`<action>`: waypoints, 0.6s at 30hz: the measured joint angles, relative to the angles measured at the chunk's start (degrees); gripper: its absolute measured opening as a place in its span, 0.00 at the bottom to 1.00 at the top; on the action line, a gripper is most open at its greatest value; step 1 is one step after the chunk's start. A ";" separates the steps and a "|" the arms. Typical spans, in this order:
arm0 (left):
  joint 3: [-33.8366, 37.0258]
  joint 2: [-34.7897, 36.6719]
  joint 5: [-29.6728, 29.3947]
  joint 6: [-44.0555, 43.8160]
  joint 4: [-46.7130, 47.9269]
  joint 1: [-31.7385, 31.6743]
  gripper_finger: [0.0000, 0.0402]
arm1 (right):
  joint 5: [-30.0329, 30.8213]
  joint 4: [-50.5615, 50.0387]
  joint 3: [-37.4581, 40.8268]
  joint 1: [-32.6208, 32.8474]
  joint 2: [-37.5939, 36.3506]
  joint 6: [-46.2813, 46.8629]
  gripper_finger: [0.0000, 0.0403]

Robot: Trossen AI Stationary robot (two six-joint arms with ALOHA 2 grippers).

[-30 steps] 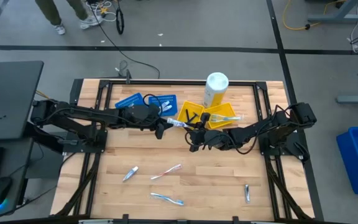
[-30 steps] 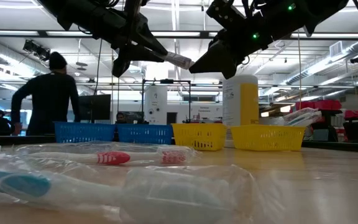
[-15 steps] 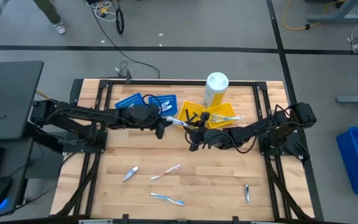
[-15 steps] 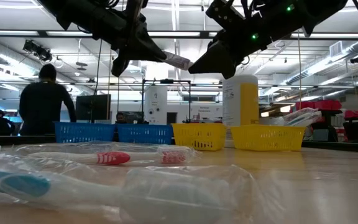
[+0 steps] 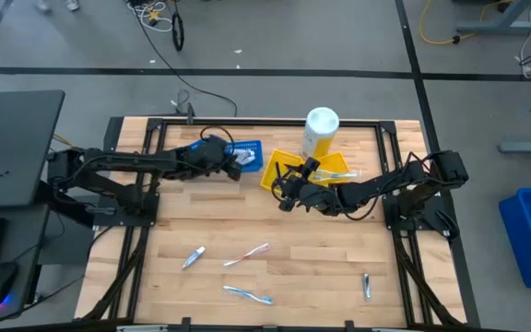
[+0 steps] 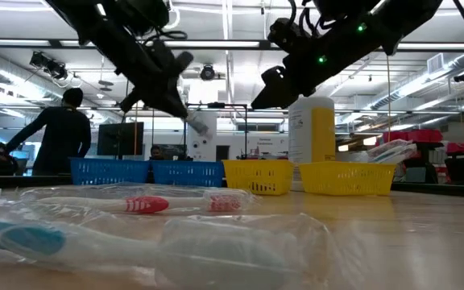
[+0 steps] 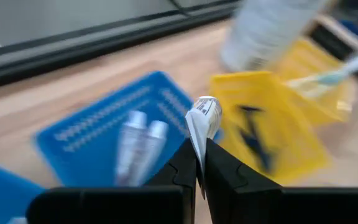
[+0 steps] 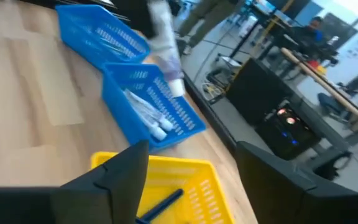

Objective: Pick & Place Travel size toiletries
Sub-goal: Put the white toothpaste into the right blue bin

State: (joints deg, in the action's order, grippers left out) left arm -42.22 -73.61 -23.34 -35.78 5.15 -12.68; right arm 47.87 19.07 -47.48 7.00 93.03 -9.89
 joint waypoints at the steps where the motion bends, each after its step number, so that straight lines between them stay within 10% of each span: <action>1: 0.00 -0.42 -0.43 0.24 0.32 -0.83 0.05 | -0.63 -0.02 0.00 -0.13 0.00 0.00 0.63; 18: 0.01 -15.64 3.62 3.70 -5.12 -8.94 0.10 | -3.07 -1.29 0.00 -0.61 0.00 0.66 0.60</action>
State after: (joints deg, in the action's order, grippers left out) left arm -42.20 -89.25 -19.72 -32.08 0.04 -21.62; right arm 44.80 17.78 -47.48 6.39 93.03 -9.23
